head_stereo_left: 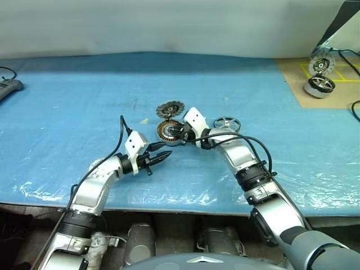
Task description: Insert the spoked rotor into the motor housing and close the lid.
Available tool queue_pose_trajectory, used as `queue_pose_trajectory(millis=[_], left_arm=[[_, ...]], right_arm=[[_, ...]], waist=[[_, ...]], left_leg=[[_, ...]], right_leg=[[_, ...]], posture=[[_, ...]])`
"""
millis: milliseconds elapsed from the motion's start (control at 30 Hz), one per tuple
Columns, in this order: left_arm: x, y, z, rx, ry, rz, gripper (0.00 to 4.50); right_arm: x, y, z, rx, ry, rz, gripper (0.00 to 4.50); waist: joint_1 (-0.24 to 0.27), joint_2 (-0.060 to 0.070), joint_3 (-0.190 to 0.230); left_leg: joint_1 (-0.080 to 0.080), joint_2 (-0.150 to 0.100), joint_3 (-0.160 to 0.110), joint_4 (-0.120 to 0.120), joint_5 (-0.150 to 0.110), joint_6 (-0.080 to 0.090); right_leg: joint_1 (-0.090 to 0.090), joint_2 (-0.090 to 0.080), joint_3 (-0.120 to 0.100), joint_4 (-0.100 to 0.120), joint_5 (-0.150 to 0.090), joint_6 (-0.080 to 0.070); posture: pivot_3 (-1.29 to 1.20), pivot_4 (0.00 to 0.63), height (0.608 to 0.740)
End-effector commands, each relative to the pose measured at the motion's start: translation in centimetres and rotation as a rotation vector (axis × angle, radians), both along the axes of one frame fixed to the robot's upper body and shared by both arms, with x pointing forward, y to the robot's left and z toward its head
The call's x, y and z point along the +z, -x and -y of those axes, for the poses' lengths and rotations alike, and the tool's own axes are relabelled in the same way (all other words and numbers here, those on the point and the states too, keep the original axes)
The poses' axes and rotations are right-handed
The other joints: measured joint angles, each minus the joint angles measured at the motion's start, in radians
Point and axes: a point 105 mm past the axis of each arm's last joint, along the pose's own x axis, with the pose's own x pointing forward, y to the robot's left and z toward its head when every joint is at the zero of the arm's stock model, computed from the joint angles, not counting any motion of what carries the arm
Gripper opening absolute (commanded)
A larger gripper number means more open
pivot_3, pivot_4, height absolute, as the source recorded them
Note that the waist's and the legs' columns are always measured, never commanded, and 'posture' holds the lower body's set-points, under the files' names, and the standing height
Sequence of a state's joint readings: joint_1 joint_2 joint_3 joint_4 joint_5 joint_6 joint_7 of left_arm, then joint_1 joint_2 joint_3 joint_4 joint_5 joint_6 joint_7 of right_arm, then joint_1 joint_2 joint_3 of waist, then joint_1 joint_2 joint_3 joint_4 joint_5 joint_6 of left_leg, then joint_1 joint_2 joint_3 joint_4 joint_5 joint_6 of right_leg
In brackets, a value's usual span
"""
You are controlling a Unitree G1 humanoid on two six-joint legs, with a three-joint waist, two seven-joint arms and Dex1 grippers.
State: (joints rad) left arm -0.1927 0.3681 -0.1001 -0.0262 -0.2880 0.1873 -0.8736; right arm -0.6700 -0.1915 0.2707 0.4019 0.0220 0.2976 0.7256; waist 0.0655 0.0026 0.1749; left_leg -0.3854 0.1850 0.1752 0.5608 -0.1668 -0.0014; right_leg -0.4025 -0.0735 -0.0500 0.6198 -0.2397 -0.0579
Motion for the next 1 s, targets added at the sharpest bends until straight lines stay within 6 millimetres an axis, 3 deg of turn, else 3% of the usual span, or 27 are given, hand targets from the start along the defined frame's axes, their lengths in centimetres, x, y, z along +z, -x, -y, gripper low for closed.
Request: queue_pose_trajectory(millis=[33,233,367,633,733,933,1000], left_arm=[[1.1,0.3,0.1,-0.013,0.006,0.035,1.79],[0.8,-0.2,-0.5,-0.002,0.001,0.029,1.79],[0.3,-0.3,-0.8,0.000,-0.002,0.022,1.79],[-0.3,-0.4,-1.1,-0.002,-0.007,0.017,1.79],[-0.6,-0.5,-1.2,-0.004,-0.009,0.015,1.79],[-0.9,-0.7,-1.5,-0.007,-0.010,0.015,1.79],[-1.0,-0.8,-1.6,-0.008,-0.009,0.013,1.79]], right_arm=[[-0.8,0.6,-0.4,0.035,0.033,-0.011,0.65],[-0.9,0.8,-0.6,0.041,0.029,-0.022,2.72],[-0.1,0.3,-0.3,0.015,0.000,-0.007,2.72],[4.7,0.7,-0.6,0.054,-0.201,0.001,2.72],[5.2,0.3,-1.0,0.038,-0.226,0.007,2.10],[2.6,-0.3,-1.4,-0.015,-0.160,-0.020,0.02],[2.2,-0.2,-1.6,-0.022,-0.196,-0.077,0.02]], waist=[[0.000,0.000,0.000],[0.001,0.000,0.000],[0.001,0.000,0.000],[0.002,0.000,0.000],[0.000,0.000,0.000],[0.001,0.000,0.000],[0.001,0.000,0.000]], left_leg=[[0.000,0.000,0.000,0.000,0.000,0.000],[0.000,0.000,0.000,0.000,0.000,0.000],[0.000,0.000,0.000,0.000,0.000,0.000],[0.000,0.000,0.000,0.000,0.000,0.000],[0.000,0.000,0.000,0.000,0.000,0.000],[0.000,0.000,0.000,0.000,0.000,0.000],[-0.001,0.000,0.000,0.000,0.000,0.000]], right_leg=[[0.000,0.000,0.000,0.000,0.000,0.000],[0.000,0.000,0.000,0.000,0.000,0.000],[0.000,0.000,0.000,0.000,0.000,0.000],[0.000,0.000,0.000,0.000,0.000,0.000],[0.000,0.000,0.000,0.000,0.000,0.000],[0.000,0.000,0.000,0.000,0.000,0.000],[0.000,0.000,0.000,0.000,0.000,0.000]], posture=[[0.00,0.150,0.740],[0.00,0.150,0.740],[0.00,0.150,0.740],[0.00,0.150,0.740],[0.00,0.150,0.740],[0.00,0.150,0.740],[0.00,0.150,0.740]])
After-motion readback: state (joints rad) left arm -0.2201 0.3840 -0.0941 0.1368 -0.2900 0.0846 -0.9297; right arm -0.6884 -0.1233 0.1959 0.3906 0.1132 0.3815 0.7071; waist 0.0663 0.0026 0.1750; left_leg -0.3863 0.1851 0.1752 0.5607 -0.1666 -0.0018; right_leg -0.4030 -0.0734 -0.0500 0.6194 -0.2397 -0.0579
